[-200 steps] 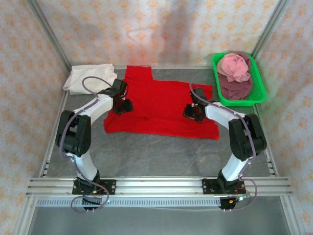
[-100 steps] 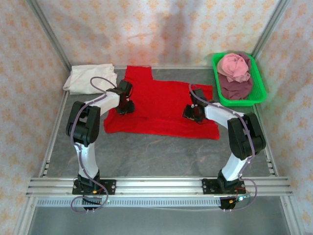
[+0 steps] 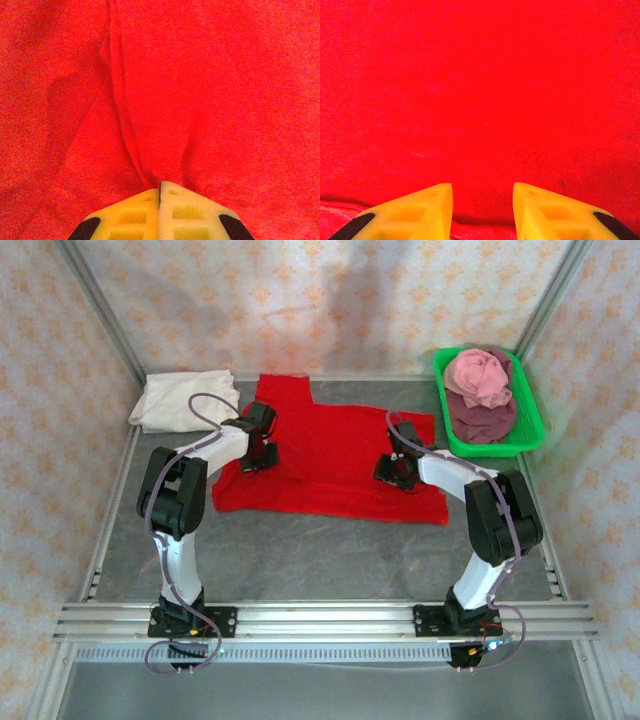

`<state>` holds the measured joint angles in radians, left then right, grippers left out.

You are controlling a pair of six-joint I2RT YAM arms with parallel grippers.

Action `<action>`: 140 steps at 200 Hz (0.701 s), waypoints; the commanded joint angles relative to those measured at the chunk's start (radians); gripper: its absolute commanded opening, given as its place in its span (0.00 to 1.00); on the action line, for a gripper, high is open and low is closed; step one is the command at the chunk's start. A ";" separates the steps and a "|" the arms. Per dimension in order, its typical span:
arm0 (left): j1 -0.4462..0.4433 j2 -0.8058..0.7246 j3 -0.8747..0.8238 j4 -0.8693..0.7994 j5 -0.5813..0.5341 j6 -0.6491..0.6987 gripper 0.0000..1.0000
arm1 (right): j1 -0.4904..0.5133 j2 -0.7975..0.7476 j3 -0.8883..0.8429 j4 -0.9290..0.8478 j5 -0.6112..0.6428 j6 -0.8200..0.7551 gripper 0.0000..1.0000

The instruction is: Fold and stack the t-shirts

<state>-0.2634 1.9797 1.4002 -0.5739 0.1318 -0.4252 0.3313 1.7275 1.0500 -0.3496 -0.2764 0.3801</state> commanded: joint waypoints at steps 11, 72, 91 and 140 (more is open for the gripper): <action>-0.028 0.002 0.073 -0.050 -0.057 -0.003 0.00 | 0.004 -0.016 -0.022 0.011 0.036 -0.020 0.37; -0.077 0.133 0.310 -0.125 -0.078 0.015 0.00 | 0.004 -0.021 -0.022 0.012 0.036 -0.018 0.37; -0.091 0.198 0.426 -0.161 -0.105 0.026 0.00 | 0.004 -0.024 -0.022 0.009 0.036 -0.018 0.37; -0.115 0.409 0.777 -0.271 -0.112 0.045 0.00 | 0.004 -0.030 -0.019 0.004 0.036 -0.020 0.38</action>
<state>-0.3626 2.3112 2.0247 -0.7433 0.0654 -0.4095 0.3313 1.7271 1.0397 -0.3470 -0.2653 0.3763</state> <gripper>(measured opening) 0.045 0.374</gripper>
